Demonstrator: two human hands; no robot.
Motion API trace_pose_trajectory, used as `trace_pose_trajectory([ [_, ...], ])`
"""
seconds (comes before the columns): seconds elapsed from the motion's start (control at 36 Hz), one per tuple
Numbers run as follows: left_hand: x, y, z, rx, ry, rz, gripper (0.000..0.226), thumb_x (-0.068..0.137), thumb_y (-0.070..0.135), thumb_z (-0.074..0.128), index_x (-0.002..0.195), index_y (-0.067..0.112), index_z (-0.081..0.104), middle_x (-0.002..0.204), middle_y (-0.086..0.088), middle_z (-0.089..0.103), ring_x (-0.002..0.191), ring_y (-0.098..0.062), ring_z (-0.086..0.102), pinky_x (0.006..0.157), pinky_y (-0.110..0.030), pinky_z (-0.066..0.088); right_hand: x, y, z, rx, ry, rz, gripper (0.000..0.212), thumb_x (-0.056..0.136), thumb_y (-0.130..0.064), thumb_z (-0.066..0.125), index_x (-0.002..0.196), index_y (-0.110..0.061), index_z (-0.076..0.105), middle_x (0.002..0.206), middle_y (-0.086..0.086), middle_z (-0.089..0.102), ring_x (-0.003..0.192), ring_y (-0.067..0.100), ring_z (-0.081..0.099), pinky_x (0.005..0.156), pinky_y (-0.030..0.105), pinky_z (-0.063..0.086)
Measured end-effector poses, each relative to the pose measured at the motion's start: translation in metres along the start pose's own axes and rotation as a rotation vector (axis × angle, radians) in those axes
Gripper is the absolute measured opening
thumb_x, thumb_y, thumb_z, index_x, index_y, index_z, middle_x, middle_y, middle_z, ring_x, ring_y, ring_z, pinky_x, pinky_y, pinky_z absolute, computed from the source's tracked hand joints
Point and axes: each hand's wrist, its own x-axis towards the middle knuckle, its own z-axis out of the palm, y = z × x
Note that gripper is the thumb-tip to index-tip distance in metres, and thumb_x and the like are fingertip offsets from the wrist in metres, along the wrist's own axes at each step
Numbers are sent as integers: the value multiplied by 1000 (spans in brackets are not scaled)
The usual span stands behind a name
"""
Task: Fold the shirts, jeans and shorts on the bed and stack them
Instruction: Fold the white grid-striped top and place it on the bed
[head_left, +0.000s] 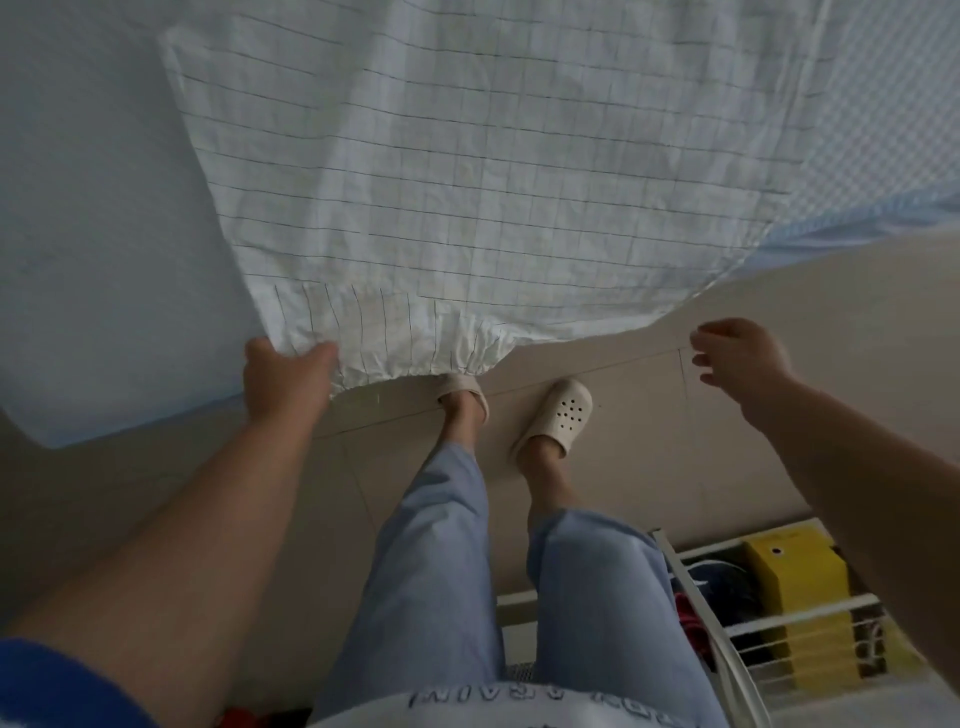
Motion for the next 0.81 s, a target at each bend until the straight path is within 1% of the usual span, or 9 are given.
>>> trace_pose_trajectory([
  [0.06,-12,9,-2,54,98,89,66,74,27,67,132,7,42,131,-15,47,114,-34,50,94,-42,44,0,-5,-1,-20,16,24,35,85,-19,64,117,-4,58,90,10,58,83,25,56,83,44,50],
  [0.14,-29,33,0,104,145,358,68,78,20,65,139,7,38,141,-17,36,129,-32,36,107,-40,29,5,-5,0,60,-11,112,41,85,-14,66,121,0,54,86,13,52,75,23,51,71,38,49],
  [0.22,-36,62,14,155,46,562,61,82,20,61,138,11,41,145,-13,34,135,-28,29,111,-39,24,6,-10,5,10,138,31,47,85,-19,64,127,-7,48,107,10,53,93,23,51,84,35,43],
  [0.31,-35,91,24,241,-66,638,60,86,25,57,142,15,38,151,-9,29,139,-25,25,113,-42,24,-6,-30,6,-56,299,-134,39,85,-20,58,122,-12,51,122,7,49,104,22,49,91,34,40],
  [0.44,-13,125,13,297,-176,564,63,87,31,56,144,17,34,149,-10,32,132,-29,37,110,-42,31,-30,-89,5,-138,162,-352,30,87,-22,55,117,-20,54,117,1,52,96,17,54,87,36,47],
  [0.56,19,141,-13,254,-137,489,64,85,34,58,143,19,36,147,-11,35,128,-30,42,103,-38,36,-33,-155,12,-266,88,-545,23,89,-25,55,111,-22,58,111,-3,57,87,13,55,73,26,42],
  [0.61,37,150,-27,224,-106,474,63,85,34,59,142,19,38,145,-11,38,126,-30,44,99,-35,37,-32,-191,22,-325,53,-603,20,89,-27,55,109,-24,59,106,-7,56,77,5,52,59,19,39],
  [0.69,68,164,-47,169,-72,438,62,85,35,59,142,20,39,145,-12,36,128,-30,42,101,-35,35,-29,-244,45,-423,8,-673,19,89,-28,55,108,-26,58,103,-10,54,73,2,51,47,12,34],
  [0.81,109,180,-67,88,48,406,60,83,35,62,138,18,44,137,-16,42,124,-32,43,100,-39,37,-24,-317,88,-523,-4,-765,25,89,-29,56,112,-23,58,101,-11,53,83,8,50,60,17,34],
])
